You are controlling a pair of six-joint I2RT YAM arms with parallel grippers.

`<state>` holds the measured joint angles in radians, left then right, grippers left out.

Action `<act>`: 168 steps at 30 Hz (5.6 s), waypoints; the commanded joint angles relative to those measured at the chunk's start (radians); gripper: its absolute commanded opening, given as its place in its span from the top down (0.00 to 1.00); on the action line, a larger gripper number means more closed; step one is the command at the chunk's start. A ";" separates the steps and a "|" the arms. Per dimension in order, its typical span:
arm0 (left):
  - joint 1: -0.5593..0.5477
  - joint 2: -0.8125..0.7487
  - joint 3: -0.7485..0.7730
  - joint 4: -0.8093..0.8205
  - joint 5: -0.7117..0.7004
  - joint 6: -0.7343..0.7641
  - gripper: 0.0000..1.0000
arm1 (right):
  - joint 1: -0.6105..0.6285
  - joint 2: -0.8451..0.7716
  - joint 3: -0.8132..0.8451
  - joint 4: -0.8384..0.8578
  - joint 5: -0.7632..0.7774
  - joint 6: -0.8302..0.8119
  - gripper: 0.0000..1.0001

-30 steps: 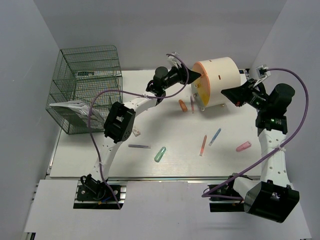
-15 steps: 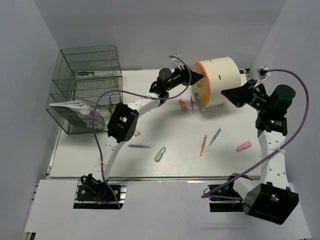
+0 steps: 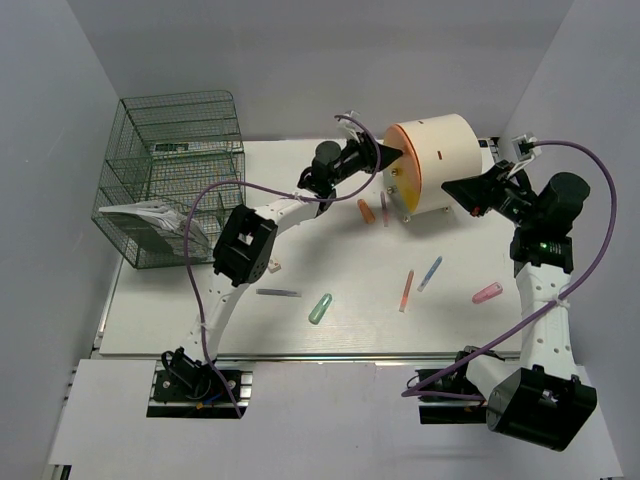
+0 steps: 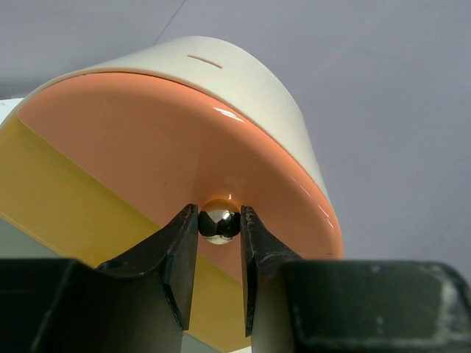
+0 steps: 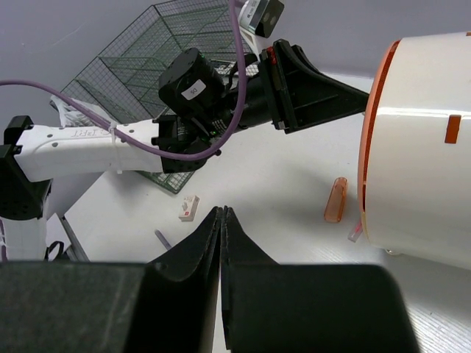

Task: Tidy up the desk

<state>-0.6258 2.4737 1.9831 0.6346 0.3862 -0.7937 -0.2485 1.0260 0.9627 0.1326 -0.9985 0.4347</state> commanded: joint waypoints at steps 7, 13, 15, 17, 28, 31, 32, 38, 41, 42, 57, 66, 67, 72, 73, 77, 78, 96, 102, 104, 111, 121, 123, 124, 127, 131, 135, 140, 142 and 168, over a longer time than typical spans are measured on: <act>0.012 -0.179 -0.216 0.063 -0.007 0.013 0.76 | -0.008 -0.026 -0.021 0.067 -0.017 0.019 0.95; 0.032 -0.257 -0.314 0.063 -0.007 0.044 0.76 | -0.009 -0.027 -0.032 0.087 -0.026 0.027 0.94; 0.041 -0.281 -0.352 0.073 -0.010 0.044 0.76 | -0.009 -0.029 -0.036 0.090 -0.028 0.030 0.94; 0.041 -0.292 -0.369 0.077 -0.013 0.044 0.76 | -0.009 -0.029 -0.039 0.098 -0.029 0.032 0.93; 0.060 -0.329 -0.383 0.043 -0.004 0.053 0.27 | -0.008 -0.026 -0.047 0.122 -0.075 0.019 0.44; 0.060 -0.334 -0.379 0.034 -0.001 0.053 0.20 | -0.005 -0.026 -0.048 0.121 -0.084 0.013 0.41; 0.060 -0.343 -0.382 0.031 -0.007 0.056 0.19 | -0.006 -0.026 -0.047 0.121 -0.089 0.010 0.40; 0.069 -0.416 -0.443 -0.009 -0.064 0.086 0.14 | -0.002 -0.023 -0.045 0.119 -0.110 -0.011 0.40; 0.078 -0.469 -0.486 -0.052 -0.086 0.108 0.13 | 0.000 -0.023 -0.042 0.119 -0.127 -0.027 0.40; 0.090 -0.508 -0.522 -0.071 -0.108 0.111 0.14 | 0.003 -0.023 -0.041 0.113 -0.134 -0.034 0.40; 0.121 -1.169 -0.889 -0.875 -0.340 0.378 0.97 | 0.407 0.078 0.142 -0.528 0.121 -0.695 0.64; 0.103 -1.325 -1.040 -1.156 -0.532 0.170 0.38 | 0.663 0.138 0.100 -0.550 0.422 -0.766 0.49; 0.103 -1.310 -1.029 -1.211 -0.574 0.144 0.38 | 0.666 0.137 0.082 -0.536 0.425 -0.754 0.37; 0.094 -1.137 -0.940 -1.340 -0.704 0.028 0.36 | 0.669 0.129 0.027 -0.470 0.468 -0.737 0.33; 0.094 -1.112 -0.920 -1.363 -0.727 0.001 0.36 | 0.667 0.128 0.012 -0.462 0.466 -0.725 0.34; 0.094 -1.018 -0.893 -1.389 -0.748 -0.051 0.36 | 0.667 0.112 -0.013 -0.444 0.466 -0.718 0.36; 0.094 -0.985 -0.888 -1.386 -0.754 -0.064 0.36 | 0.664 0.105 -0.018 -0.438 0.472 -0.718 0.36; 0.075 -0.702 -0.797 -1.351 -0.770 -0.147 0.33 | 0.657 0.005 -0.065 -0.401 0.494 -0.711 0.33; 0.084 -0.657 -0.797 -1.319 -0.773 -0.137 0.36 | 0.649 -0.004 -0.067 -0.401 0.486 -0.709 0.33; 0.084 -0.650 -0.802 -1.305 -0.768 -0.136 0.39 | 0.641 -0.004 -0.068 -0.403 0.483 -0.708 0.33; 0.097 -0.665 -0.845 -1.268 -0.744 -0.124 0.63 | 0.621 -0.012 -0.071 -0.403 0.471 -0.708 0.33; 0.074 -0.880 -0.768 -1.086 -0.428 0.112 0.99 | 0.582 -0.090 -0.091 -0.326 0.626 -0.636 0.52; 0.074 -0.904 -0.719 -1.023 -0.318 0.125 1.00 | 0.574 -0.124 -0.102 -0.300 0.652 -0.619 0.62; 0.074 -0.912 -0.698 -1.003 -0.290 0.129 1.00 | 0.568 -0.142 -0.104 -0.295 0.653 -0.614 0.66; 0.064 -0.901 -0.598 -0.923 -0.215 0.129 1.00 | 0.549 -0.168 -0.105 -0.284 0.685 -0.594 0.88; 0.064 -0.849 -0.491 -0.767 -0.120 0.107 1.00 | 0.526 -0.196 -0.102 -0.268 0.756 -0.573 1.00; 0.046 -0.747 -0.353 -0.644 -0.064 0.064 1.00 | 0.509 -0.210 -0.101 -0.254 0.823 -0.551 1.00; 0.026 -0.628 -0.259 -0.486 -0.056 -0.041 1.00 | 0.497 -0.224 -0.108 -0.229 0.899 -0.542 1.00; 0.014 -0.575 -0.250 -0.391 -0.072 -0.070 1.00 | 0.491 -0.225 -0.114 -0.223 0.913 -0.541 1.00; -0.066 -0.276 0.094 -0.498 -0.276 0.243 0.75 | 0.471 -0.230 -0.137 -0.205 0.856 -0.537 1.00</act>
<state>-0.6895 2.2051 2.0300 0.1810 0.1528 -0.6056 0.2298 0.8104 0.8207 -0.1223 -0.1341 -0.1104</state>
